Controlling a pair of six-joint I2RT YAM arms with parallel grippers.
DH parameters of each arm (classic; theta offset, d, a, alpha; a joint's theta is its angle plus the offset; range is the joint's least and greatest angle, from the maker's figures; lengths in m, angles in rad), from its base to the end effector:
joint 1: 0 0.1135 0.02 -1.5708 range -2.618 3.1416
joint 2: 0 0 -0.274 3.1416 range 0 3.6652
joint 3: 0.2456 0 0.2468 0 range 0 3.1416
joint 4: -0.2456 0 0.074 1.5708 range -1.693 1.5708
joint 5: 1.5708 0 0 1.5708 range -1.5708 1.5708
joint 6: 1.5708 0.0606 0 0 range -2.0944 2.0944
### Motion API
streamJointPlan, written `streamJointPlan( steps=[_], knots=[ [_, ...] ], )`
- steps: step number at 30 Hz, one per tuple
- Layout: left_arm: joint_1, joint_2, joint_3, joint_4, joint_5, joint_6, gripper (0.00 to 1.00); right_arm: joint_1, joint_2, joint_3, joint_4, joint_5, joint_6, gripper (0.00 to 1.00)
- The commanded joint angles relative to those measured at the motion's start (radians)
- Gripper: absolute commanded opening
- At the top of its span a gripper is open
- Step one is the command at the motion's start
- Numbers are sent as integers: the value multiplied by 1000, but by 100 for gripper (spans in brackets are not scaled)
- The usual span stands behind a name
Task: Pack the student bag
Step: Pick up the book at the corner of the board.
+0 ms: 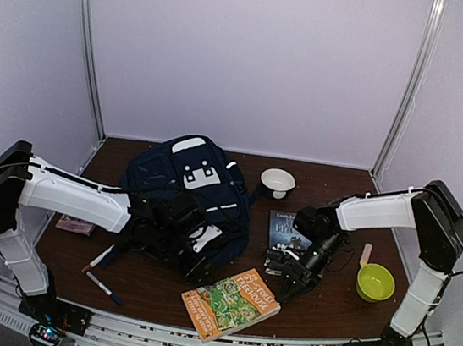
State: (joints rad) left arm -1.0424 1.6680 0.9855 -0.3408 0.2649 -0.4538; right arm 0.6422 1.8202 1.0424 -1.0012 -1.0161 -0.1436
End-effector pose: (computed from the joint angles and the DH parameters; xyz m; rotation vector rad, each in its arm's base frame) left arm 0.1573 -0.3009 0.1687 0.9141 2.6538 -0.8097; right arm 0.1921 0.2080 0.1502 0.7963 -2.2891 -1.2432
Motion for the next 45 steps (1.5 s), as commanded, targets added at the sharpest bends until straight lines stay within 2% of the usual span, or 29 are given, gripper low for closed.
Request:
streamJointPlan(
  steps=[1, 17, 27, 29, 31, 35, 41, 45],
  knots=[
    [1, -11, 28, -2, -13, 18, 53, 1, 14, -11, -4, -30, 4, 33],
    [1, -4, 27, -9, -20, 21, 53, 27, 62, 11, -22, -107, -1, 30],
    [1, 1, 25, -9, -24, 14, 53, 36, 124, 19, 26, -138, 55, 32],
    [1, 1, 25, -9, -24, 11, 53, 36, 141, 23, 39, -149, 63, 29],
    [1, 1, 26, -9, -24, 10, 53, 36, 153, 26, 54, -162, 64, 22],
    [1, 1, 28, -3, -24, 6, 54, 36, 173, 56, -12, -152, -56, 2],
    [31, 4, 15, 35, 20, -7, 59, 34, 127, -3, 72, -68, -98, 0],
    [67, 3, -19, 99, 100, -24, 64, 28, 88, -114, 276, -35, -28, 0]
  ],
)
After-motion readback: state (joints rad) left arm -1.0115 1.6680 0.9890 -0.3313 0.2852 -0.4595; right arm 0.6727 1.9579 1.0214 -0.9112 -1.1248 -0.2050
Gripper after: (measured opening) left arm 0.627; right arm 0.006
